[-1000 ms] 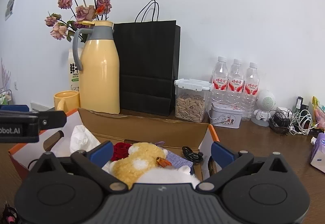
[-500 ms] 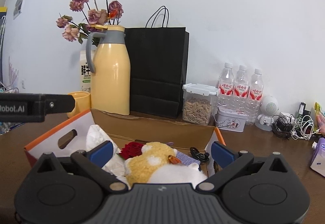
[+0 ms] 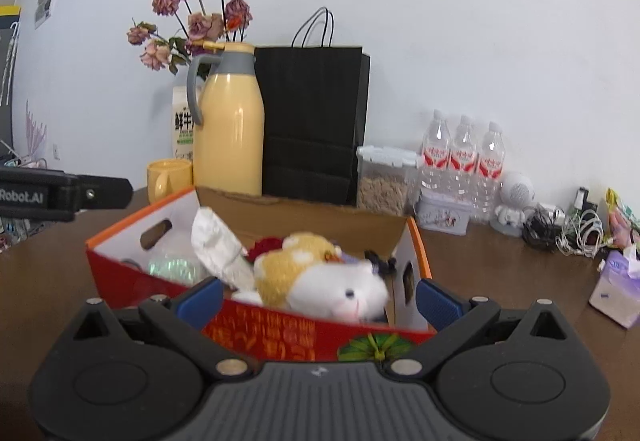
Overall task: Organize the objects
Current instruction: 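Withdraw both tools from the box toward the bottle caps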
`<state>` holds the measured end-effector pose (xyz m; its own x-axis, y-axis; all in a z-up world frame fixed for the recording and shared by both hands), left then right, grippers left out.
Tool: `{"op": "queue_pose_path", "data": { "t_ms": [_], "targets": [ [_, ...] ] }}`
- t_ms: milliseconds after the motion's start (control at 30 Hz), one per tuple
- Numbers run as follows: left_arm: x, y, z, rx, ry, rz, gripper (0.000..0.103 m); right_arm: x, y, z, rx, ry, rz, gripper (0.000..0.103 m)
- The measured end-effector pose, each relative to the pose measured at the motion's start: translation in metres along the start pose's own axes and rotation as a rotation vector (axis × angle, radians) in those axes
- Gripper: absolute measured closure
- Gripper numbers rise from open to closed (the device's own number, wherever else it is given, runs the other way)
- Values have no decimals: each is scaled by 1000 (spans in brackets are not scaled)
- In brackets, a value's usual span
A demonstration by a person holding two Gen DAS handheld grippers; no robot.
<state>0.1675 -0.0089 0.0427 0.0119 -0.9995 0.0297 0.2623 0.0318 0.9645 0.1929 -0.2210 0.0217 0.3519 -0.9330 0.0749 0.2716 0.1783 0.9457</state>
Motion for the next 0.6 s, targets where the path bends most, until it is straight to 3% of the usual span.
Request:
{"op": "queue_pose_path", "data": {
  "t_ms": [433, 600],
  "targets": [
    [-24, -31, 20, -105, 53, -10, 0, -12, -49, -10, -186, 24, 52, 1],
    [-37, -42, 19, -155, 74, 7, 0, -16, -52, -23, -225, 45, 57, 9]
  ]
}}
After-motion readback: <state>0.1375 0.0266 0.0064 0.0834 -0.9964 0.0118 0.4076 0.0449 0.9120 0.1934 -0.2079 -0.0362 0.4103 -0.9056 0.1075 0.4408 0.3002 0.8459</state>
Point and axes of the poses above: each gripper's, at about its wrist camera, not at the fingertips, and z roughly against the way its jaws point, x to its right, y to its top, the point moved 2 cm from there along -z, roughly the way its jaws point, and after that the axes turned 5 degrees about x, right-handed, at the moved point
